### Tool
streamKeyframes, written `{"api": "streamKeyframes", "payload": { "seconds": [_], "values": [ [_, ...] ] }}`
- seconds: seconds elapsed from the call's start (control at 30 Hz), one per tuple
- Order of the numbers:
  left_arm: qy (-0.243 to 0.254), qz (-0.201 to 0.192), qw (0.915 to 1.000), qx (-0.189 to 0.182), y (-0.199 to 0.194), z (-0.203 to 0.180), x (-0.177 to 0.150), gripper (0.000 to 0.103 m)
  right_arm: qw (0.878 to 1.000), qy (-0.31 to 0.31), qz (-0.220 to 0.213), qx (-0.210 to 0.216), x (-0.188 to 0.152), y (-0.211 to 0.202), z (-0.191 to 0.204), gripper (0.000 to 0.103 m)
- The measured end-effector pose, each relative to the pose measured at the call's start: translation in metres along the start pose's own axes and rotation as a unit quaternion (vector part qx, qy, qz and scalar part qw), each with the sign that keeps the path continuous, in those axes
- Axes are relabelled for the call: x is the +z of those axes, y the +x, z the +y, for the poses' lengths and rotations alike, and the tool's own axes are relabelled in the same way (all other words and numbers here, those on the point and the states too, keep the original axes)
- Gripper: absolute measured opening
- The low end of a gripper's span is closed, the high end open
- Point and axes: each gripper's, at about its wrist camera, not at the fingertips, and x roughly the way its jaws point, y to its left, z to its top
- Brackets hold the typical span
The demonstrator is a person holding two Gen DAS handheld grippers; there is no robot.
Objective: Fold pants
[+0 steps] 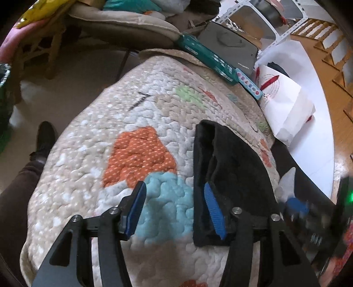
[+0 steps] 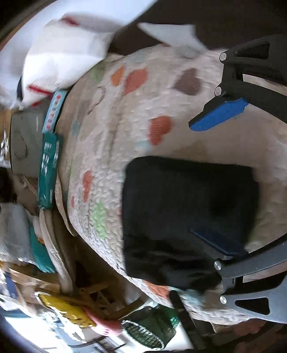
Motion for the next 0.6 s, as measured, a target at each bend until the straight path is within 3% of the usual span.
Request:
{"api": "streamKeyframes", "payload": {
  "seconds": [0.1,0.17,0.27,0.33,0.4,0.5,0.6],
  "values": [
    [0.008,-0.008,0.9995,0.030,-0.017,-0.010,-0.008,0.056,0.998,0.051,-0.009,0.019,-0.034,-0.007,-0.018,0.091],
    [0.027,-0.016,0.9981,0.054,-0.028,-0.023,-0.014,0.057,0.998,0.067,-0.013,0.009,-0.053,-0.010,-0.024,0.091],
    [0.084,-0.032,0.9920,0.088,-0.041,-0.057,-0.025,0.060,0.997,0.074,-0.015,-0.006,-0.062,-0.014,-0.030,0.091],
    [0.122,-0.035,0.9864,0.105,-0.044,-0.079,-0.032,0.063,0.995,0.091,-0.033,0.005,-0.059,-0.025,-0.037,0.091],
    [0.174,-0.036,0.9761,0.125,-0.044,-0.102,-0.041,0.065,0.992,0.108,-0.063,0.012,-0.056,-0.040,-0.045,0.092],
    [0.239,-0.035,0.9524,0.186,-0.034,-0.119,-0.048,0.069,0.990,0.105,-0.089,0.006,-0.061,-0.049,-0.053,0.092],
    [0.233,-0.016,0.9474,0.219,-0.021,-0.121,-0.038,0.069,0.990,0.114,-0.077,0.001,-0.067,-0.041,-0.062,0.092]
  ]
}}
